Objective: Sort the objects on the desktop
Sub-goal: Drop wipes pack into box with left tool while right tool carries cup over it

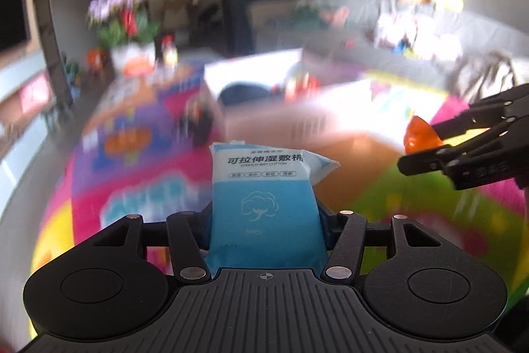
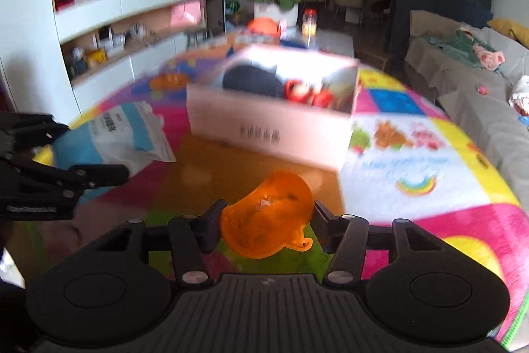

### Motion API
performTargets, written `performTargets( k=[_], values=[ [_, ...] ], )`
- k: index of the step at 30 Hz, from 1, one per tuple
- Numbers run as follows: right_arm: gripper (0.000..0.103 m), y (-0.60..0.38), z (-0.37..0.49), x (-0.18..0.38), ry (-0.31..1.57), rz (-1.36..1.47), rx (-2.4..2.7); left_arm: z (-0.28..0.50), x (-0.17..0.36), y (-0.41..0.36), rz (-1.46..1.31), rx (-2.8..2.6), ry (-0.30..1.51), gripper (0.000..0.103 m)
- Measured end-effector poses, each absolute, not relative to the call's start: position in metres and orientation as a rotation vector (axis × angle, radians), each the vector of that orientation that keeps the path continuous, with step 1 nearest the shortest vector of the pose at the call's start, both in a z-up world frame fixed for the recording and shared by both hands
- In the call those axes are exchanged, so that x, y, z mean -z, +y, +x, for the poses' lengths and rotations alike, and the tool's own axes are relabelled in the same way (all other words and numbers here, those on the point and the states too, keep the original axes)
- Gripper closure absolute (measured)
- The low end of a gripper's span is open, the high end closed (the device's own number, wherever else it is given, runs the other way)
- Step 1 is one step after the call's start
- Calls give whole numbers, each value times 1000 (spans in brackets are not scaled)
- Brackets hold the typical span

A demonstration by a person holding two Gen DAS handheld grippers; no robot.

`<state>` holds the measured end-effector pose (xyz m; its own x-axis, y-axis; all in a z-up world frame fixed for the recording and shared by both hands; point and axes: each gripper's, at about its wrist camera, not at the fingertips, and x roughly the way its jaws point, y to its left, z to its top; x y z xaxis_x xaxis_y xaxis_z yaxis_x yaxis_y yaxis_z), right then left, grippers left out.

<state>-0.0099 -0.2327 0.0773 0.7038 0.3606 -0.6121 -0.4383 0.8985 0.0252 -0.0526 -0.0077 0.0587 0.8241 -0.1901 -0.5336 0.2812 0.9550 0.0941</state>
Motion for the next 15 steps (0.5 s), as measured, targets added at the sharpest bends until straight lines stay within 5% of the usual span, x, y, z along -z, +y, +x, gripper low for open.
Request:
performTargets(
  k=[8, 15],
  values=[
    [48, -271, -13, -152, 454, -21, -402, 23, -116, -62, 303, 284, 246, 43],
    [48, -275, 6, -140, 495, -23, -385, 75, -78, -73, 383, 245, 316, 9]
  ],
)
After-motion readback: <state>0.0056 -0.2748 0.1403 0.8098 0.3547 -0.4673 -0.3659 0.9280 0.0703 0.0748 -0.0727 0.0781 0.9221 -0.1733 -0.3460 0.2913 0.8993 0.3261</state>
